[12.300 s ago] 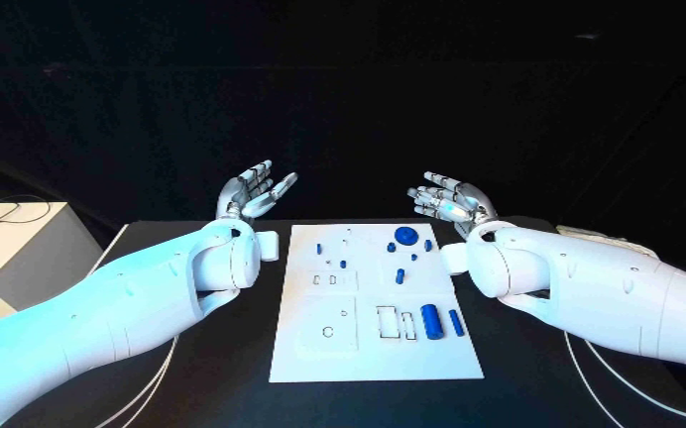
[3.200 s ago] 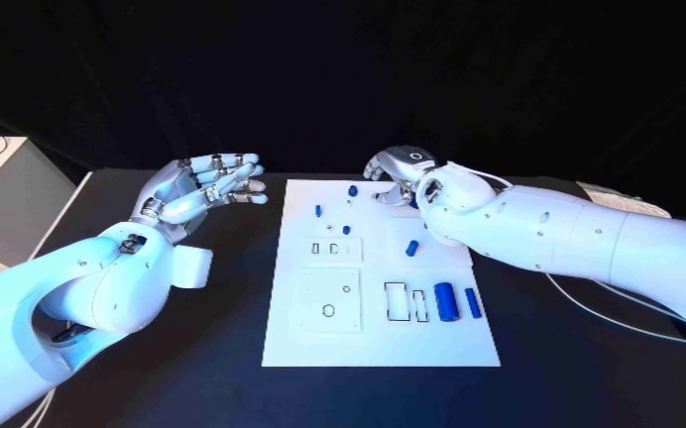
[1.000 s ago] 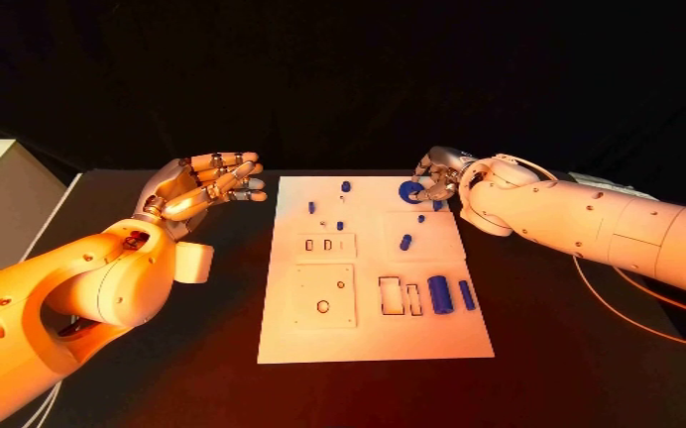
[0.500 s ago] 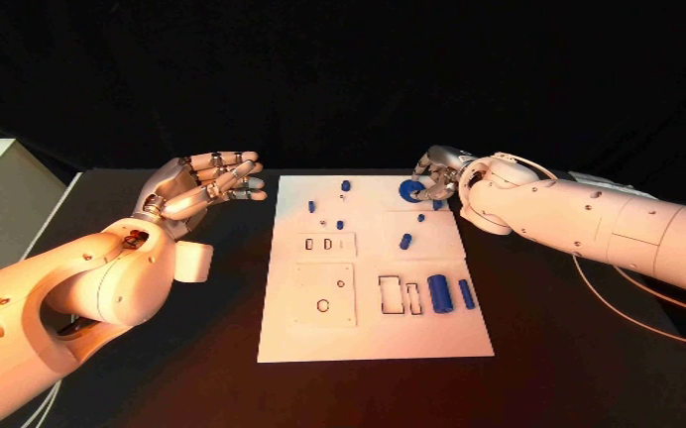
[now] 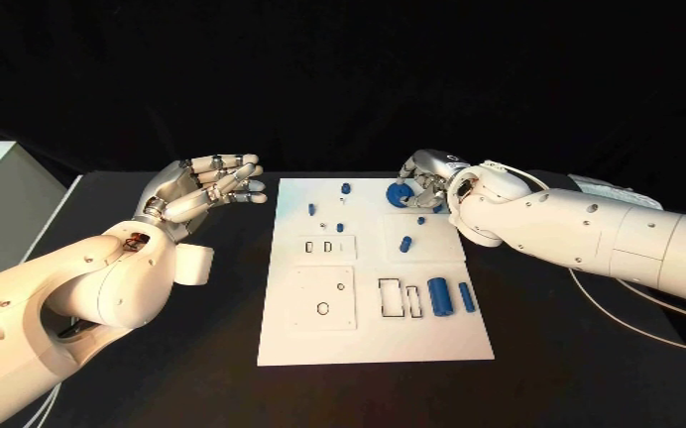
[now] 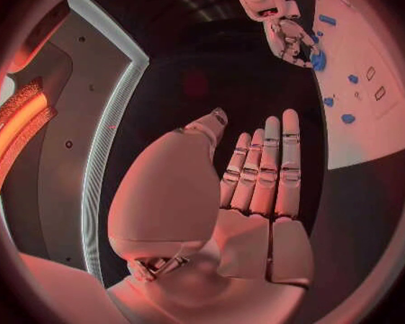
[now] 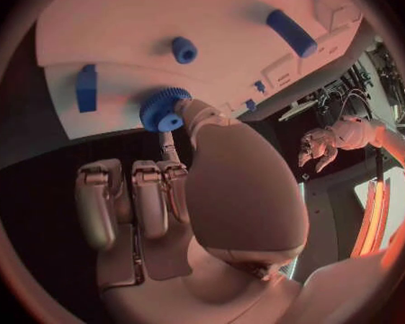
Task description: Assemble the parts on the task board
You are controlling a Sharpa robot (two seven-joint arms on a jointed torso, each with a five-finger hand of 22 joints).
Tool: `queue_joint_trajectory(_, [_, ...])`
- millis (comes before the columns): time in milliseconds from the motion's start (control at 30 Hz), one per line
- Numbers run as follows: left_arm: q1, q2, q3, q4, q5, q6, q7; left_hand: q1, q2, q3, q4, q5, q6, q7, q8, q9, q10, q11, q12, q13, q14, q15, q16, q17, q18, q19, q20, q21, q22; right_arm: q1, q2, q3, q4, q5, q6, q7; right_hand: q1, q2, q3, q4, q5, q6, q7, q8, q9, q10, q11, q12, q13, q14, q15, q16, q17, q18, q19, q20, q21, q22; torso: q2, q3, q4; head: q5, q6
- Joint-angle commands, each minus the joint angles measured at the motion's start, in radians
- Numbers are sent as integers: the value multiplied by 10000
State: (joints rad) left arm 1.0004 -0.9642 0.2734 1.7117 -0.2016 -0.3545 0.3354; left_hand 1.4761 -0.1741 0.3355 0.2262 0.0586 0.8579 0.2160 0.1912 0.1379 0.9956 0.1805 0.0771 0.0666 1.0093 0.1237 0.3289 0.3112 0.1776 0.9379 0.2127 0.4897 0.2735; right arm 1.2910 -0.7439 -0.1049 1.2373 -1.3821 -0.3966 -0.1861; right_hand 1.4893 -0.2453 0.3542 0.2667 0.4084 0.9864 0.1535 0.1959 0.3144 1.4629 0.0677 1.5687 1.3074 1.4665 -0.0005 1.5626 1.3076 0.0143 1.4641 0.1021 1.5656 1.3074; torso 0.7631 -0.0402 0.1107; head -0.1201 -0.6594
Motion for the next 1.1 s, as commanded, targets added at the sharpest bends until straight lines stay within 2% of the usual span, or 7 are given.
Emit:
queue_joint_trajectory(33, [2, 7, 9, 21, -36, 154, 36, -32, 98, 1, -53, -52, 66, 189, -54, -16, 80, -3, -43, 7, -82, 5, 68, 9, -14, -52, 3, 34, 8, 54, 73, 21, 327, -838, -691, 6, -162, -9, 88, 11, 28, 243, -133, 92, 65, 1079, -73, 21, 2634, 1021, -103, 64, 2534, -143, 1067, -77, 52, 2634, -8, -5, 5, 15, 23])
queue_joint_trajectory(267, [2, 17, 9, 41, -36, 159, 32, -32, 106, 6, -56, -55, 71, 187, -54, -16, 86, -4, -43, 7, -85, 5, 72, 18, -14, -62, 3, 48, 18, 87, 680, 26, 549, -1589, -865, -290, -245, -70, 141, 6, -47, 289, -154, 113, 68, 1079, -93, 21, 2634, 1025, -126, 67, 2550, -143, 1067, -101, 52, 2634, 4, -8, 26, 62, 56])
queue_joint_trajectory(500, [3, 27, 9, 85, -36, 167, 28, -32, 106, 6, -56, -55, 71, 187, -54, -16, 86, -4, -43, 7, -85, 5, 72, 18, -14, -62, 3, 48, 18, 57, 1397, -23, 228, -2067, -884, -568, -294, -91, 170, 8, -122, 288, -159, 110, 64, 1079, -101, 21, 2634, 1022, -135, 64, 2540, -143, 1067, -112, 52, 2634, 20, -16, 56, 58, 71])
queue_joint_trajectory(533, [3, 28, 9, 89, -37, 167, 28, -32, 106, 6, -56, -55, 71, 187, -54, -16, 86, -4, -43, 7, -85, 5, 72, 18, -14, -62, 3, 48, 18, 50, 1472, -28, 176, -2097, -877, -589, -294, -91, 170, 8, -122, 288, -159, 110, 64, 1079, -101, 21, 2634, 1022, -135, 64, 2540, -143, 1067, -112, 52, 2634, 26, -4, 42, 73, 71])
queue_joint_trajectory(667, [3, 51, 9, 81, -40, 170, 28, -32, 106, 6, -56, -55, 71, 187, -54, -16, 86, -4, -43, 7, -85, 5, 72, 18, -14, -62, 3, 48, 18, 9, 1779, -52, -71, -2177, -824, -647, -312, -100, 182, 6, -154, 280, -160, 105, 60, 1079, -101, 21, 2634, 1022, -138, 64, 2540, -143, 1067, -116, 52, 2634, 36, -14, 35, 61, 69])
queue_joint_trajectory(800, [2, 78, 9, 70, -41, 175, 29, -32, 106, 6, -56, -55, 71, 187, -54, -16, 86, -4, -43, 7, -85, 5, 72, 18, -14, -62, 3, 48, 18, -32, 1981, -68, -239, -2206, -767, -669, -312, -100, 182, 6, -154, 280, -160, 105, 60, 1079, -101, 21, 2634, 1022, -138, 64, 2540, -143, 1067, -116, 52, 2634, 46, -21, 25, 73, 45])
queue_joint_trajectory(1100, [1, 95, 9, 61, -43, 178, 29, -33, 107, 10, -65, -55, 75, 184, -56, -17, 94, -7, -45, 7, -91, 4, 77, 32, -14, -80, 4, 71, 32, -120, 2249, -99, -527, -2290, -493, -762, -359, -126, 202, 3, -229, 249, -153, 85, 49, 1079, -98, 21, 2634, 1019, -139, 61, 2523, -143, 1067, -122, 52, 2634, 27, -2, 31, 90, -25])
